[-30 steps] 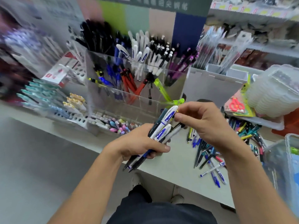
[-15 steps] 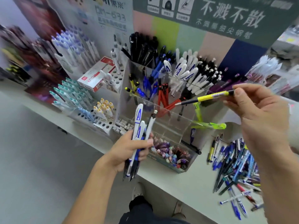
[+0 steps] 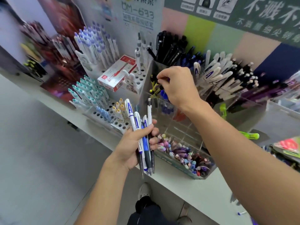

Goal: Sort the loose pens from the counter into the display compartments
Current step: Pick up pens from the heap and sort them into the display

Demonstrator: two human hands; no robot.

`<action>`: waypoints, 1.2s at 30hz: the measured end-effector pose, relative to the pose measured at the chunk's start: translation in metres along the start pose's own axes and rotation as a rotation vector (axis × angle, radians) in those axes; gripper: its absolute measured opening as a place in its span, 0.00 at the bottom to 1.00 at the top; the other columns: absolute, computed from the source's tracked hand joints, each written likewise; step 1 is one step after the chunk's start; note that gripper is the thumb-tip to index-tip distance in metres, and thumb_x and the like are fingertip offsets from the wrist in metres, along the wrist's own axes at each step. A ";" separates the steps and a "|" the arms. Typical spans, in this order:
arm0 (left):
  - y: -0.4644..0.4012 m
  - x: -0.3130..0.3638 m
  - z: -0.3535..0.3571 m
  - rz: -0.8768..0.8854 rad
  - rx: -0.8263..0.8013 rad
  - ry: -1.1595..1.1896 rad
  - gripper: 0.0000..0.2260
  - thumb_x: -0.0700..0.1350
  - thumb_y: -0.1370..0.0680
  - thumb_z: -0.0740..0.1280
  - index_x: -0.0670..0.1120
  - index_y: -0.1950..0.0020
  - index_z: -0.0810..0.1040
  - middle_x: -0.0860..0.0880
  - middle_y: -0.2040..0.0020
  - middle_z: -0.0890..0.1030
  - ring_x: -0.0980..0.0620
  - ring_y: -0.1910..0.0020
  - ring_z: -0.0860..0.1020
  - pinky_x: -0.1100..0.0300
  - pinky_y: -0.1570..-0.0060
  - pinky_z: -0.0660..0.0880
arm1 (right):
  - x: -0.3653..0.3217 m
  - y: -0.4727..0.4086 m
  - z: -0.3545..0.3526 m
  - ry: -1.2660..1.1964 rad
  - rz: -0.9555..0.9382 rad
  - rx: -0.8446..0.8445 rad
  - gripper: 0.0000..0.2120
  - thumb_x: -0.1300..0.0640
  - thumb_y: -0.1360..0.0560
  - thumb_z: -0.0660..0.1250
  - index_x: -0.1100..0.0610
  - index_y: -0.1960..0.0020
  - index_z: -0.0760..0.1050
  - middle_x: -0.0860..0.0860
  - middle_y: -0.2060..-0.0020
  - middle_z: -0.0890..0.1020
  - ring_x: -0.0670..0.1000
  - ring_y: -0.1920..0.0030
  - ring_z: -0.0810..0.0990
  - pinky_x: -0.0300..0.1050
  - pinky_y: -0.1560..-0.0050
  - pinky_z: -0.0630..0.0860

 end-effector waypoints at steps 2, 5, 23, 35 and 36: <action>0.001 -0.002 0.001 -0.017 -0.005 -0.017 0.11 0.39 0.25 0.68 0.40 0.43 0.77 0.46 0.62 0.74 0.53 0.71 0.71 0.62 0.72 0.71 | -0.005 -0.001 0.003 0.134 -0.010 -0.136 0.08 0.65 0.24 0.68 0.59 0.49 0.85 0.57 0.53 0.84 0.59 0.51 0.81 0.55 0.51 0.79; -0.001 -0.006 0.005 -0.030 -0.010 -0.118 0.12 0.38 0.26 0.70 0.38 0.44 0.78 0.43 0.61 0.79 0.51 0.70 0.75 0.62 0.72 0.73 | -0.014 0.021 -0.013 0.076 0.021 -0.109 0.08 0.58 0.20 0.66 0.58 0.47 0.84 0.54 0.53 0.83 0.57 0.50 0.80 0.55 0.48 0.77; -0.018 -0.040 0.080 -0.132 -0.081 -0.345 0.08 0.42 0.25 0.74 0.42 0.51 0.78 0.43 0.64 0.77 0.50 0.71 0.72 0.62 0.73 0.71 | 0.063 0.152 -0.149 -0.854 0.477 0.451 0.05 0.66 0.24 0.72 0.58 0.53 0.79 0.56 0.63 0.84 0.50 0.66 0.81 0.39 0.62 0.79; -0.024 -0.040 0.119 -0.004 -0.044 -0.394 0.08 0.39 0.27 0.73 0.42 0.52 0.76 0.49 0.67 0.74 0.53 0.74 0.70 0.64 0.75 0.69 | 0.083 0.067 -0.159 -0.119 0.232 0.325 0.05 0.57 0.29 0.78 0.53 0.56 0.83 0.48 0.63 0.84 0.46 0.61 0.83 0.47 0.55 0.82; -0.023 -0.040 0.119 -0.004 -0.034 -0.387 0.10 0.40 0.29 0.74 0.42 0.52 0.76 0.49 0.68 0.75 0.53 0.74 0.70 0.64 0.75 0.70 | 0.082 0.060 -0.156 -0.094 0.235 0.313 0.05 0.56 0.29 0.79 0.54 0.57 0.83 0.48 0.63 0.83 0.46 0.62 0.82 0.46 0.55 0.82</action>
Point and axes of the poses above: each hand's wrist, its own y-axis away from the middle knuckle, its own z-axis out of the palm, x = y × z, the point moved 2 cm from there along -y, towards the middle knuckle
